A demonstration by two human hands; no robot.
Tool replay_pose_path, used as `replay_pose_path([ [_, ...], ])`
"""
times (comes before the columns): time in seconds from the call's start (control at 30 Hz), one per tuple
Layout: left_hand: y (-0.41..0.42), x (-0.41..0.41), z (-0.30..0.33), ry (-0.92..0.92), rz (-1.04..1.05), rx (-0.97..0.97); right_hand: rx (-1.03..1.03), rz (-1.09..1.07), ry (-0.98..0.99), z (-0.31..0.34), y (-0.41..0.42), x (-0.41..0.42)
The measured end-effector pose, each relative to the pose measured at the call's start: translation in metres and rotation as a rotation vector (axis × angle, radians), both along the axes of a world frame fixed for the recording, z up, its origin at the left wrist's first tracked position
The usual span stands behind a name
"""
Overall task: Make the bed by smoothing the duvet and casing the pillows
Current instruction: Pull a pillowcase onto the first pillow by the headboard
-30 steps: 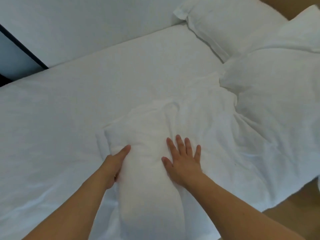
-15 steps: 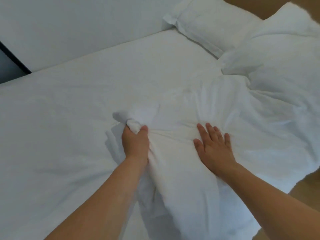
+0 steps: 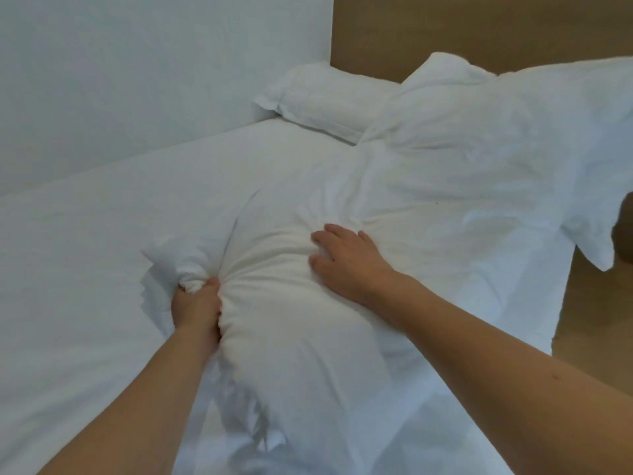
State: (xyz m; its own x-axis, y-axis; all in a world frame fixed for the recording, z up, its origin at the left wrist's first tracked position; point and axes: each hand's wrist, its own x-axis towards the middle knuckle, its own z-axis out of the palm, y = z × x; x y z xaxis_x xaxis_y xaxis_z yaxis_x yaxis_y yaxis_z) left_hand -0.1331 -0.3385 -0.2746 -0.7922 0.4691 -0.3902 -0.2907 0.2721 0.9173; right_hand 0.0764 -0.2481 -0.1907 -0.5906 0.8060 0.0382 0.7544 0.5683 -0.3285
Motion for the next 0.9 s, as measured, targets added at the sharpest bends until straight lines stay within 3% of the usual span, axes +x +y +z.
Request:
replay_pose_path([
  [0.1, -0.027, 0.015, 0.023, -0.481, -0.145, 0.141, 0.013, -0.04, 0.058, 0.007, -0.027, 0.026],
  [0.17, -0.042, 0.03, 0.051, -0.554, -0.266, 0.162, 0.087, -0.078, 0.067, 0.011, -0.055, 0.045],
  [0.33, -0.044, 0.048, 0.123, -0.46, -0.332, 0.234, 0.399, -0.123, 0.22, 0.018, -0.14, 0.066],
  [0.53, -0.027, 0.095, 0.177, -0.414, -0.318, 0.37, 0.303, -0.483, 0.475, -0.036, -0.227, 0.047],
  [0.6, -0.019, 0.101, 0.188, -0.37, -0.333, 0.373, 0.142, -0.711, 0.54, -0.053, -0.23, 0.047],
  [0.7, -0.013, 0.103, 0.191, -0.321, -0.336, 0.435, -0.424, -1.058, 0.669, -0.058, -0.223, 0.04],
  [0.73, -0.015, 0.101, 0.187, -0.297, -0.338, 0.451, -0.513, -1.105, 0.707, -0.059, -0.219, 0.036],
  [0.83, -0.031, 0.09, 0.165, -0.185, -0.433, 0.418, -0.36, -0.934, 0.882, -0.06, -0.206, 0.031],
  [0.9, -0.044, 0.081, 0.153, -0.222, -0.515, 0.379, -0.259, -0.802, 1.054, -0.048, -0.195, 0.037],
])
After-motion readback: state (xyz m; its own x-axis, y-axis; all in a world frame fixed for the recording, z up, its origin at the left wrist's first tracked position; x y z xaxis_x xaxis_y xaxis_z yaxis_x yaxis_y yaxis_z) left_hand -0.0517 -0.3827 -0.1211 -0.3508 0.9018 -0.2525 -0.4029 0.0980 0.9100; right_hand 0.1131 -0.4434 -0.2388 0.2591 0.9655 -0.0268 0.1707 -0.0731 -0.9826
